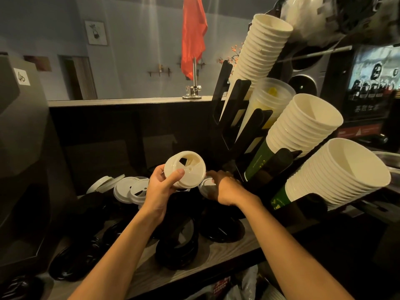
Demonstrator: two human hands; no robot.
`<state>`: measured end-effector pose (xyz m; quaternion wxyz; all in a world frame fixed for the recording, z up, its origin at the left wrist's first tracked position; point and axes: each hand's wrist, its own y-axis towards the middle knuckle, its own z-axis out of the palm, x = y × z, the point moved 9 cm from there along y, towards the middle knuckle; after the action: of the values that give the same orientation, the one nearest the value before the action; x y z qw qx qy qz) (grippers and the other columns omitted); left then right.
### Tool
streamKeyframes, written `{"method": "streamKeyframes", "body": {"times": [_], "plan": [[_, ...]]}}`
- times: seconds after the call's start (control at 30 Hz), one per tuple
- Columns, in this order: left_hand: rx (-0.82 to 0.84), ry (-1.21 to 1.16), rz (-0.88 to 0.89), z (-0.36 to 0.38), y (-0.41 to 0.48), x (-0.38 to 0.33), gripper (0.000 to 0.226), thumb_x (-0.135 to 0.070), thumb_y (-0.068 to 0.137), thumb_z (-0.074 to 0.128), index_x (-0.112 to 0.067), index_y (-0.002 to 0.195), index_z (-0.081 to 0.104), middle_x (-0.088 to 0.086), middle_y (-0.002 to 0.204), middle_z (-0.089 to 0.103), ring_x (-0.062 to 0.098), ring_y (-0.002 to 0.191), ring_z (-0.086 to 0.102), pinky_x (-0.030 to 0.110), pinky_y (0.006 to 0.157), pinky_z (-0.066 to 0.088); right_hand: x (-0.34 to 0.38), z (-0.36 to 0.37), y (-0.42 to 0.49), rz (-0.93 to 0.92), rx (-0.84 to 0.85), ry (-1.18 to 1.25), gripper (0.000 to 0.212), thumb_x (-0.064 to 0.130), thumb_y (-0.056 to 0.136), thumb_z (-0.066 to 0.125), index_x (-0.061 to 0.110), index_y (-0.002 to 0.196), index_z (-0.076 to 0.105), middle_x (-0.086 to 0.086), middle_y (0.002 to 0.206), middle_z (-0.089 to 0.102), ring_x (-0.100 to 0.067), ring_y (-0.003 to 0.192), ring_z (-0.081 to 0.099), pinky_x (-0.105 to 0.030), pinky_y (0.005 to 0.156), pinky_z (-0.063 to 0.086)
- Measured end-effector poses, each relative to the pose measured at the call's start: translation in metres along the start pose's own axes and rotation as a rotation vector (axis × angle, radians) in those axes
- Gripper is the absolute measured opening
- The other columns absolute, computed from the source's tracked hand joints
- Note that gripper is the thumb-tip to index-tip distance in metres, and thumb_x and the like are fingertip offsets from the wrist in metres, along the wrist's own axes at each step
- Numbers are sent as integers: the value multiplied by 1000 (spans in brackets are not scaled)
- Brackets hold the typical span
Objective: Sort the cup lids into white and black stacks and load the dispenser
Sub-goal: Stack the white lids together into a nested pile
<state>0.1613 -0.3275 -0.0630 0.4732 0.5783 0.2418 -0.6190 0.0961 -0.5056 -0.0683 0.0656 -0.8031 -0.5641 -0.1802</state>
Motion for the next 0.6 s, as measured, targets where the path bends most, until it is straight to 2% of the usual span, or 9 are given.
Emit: {"method": "streamKeyframes", "body": {"times": [0.07, 0.17, 0.27, 0.37, 0.47, 0.53, 0.6], "plan": [[2, 0, -2, 0, 1, 1, 75, -36, 68, 77, -11, 134, 53, 10, 121, 66, 25, 108, 68, 32, 80, 58, -2, 1, 2, 6, -14, 26, 70, 30, 89, 74, 31, 149, 39, -8, 148, 36, -34, 141, 32, -47, 113, 39], [-1, 9, -6, 0, 3, 3, 76, -37, 68, 78, -12, 135, 52, 9, 121, 66, 25, 109, 68, 34, 83, 59, -4, 11, 5, 12, 61, -36, 79, 37, 87, 76, 32, 153, 32, -8, 157, 27, -35, 146, 26, -47, 116, 34], [-2, 14, -9, 0, 4, 5, 75, -37, 68, 78, -13, 134, 52, 9, 121, 66, 26, 111, 68, 39, 89, 59, -6, 14, 12, 36, 81, -54, 78, 34, 89, 73, 34, 153, 29, -11, 151, 39, -37, 140, 38, -48, 109, 44], [-6, 4, -8, -2, 4, 5, 77, -39, 66, 81, -13, 133, 53, 9, 120, 67, 27, 110, 69, 37, 86, 60, -7, 13, 17, 62, 88, -37, 83, 27, 85, 77, 38, 152, 29, -11, 151, 32, -39, 137, 40, -50, 107, 46], [-27, 1, 2, -4, 4, 3, 89, -47, 58, 85, -13, 133, 53, 11, 122, 68, 27, 109, 70, 37, 85, 59, -6, -1, 14, 109, -13, 169, 86, 29, 84, 79, 37, 154, 29, -7, 153, 20, -36, 139, 36, -48, 112, 42], [-51, -3, 5, -7, 4, 3, 85, -43, 63, 89, -13, 133, 52, 12, 124, 66, 29, 111, 69, 39, 88, 58, -1, -12, 8, 104, -95, 349, 79, 33, 88, 75, 36, 154, 31, -5, 150, 24, -32, 138, 38, -48, 112, 41], [-87, -14, 19, -9, 3, 0, 85, -43, 65, 89, -11, 134, 51, 14, 126, 64, 30, 113, 67, 38, 89, 58, 4, -24, 0, 93, -199, 485, 65, 42, 90, 68, 34, 149, 39, -3, 141, 34, -26, 128, 46, -47, 105, 48]]}}
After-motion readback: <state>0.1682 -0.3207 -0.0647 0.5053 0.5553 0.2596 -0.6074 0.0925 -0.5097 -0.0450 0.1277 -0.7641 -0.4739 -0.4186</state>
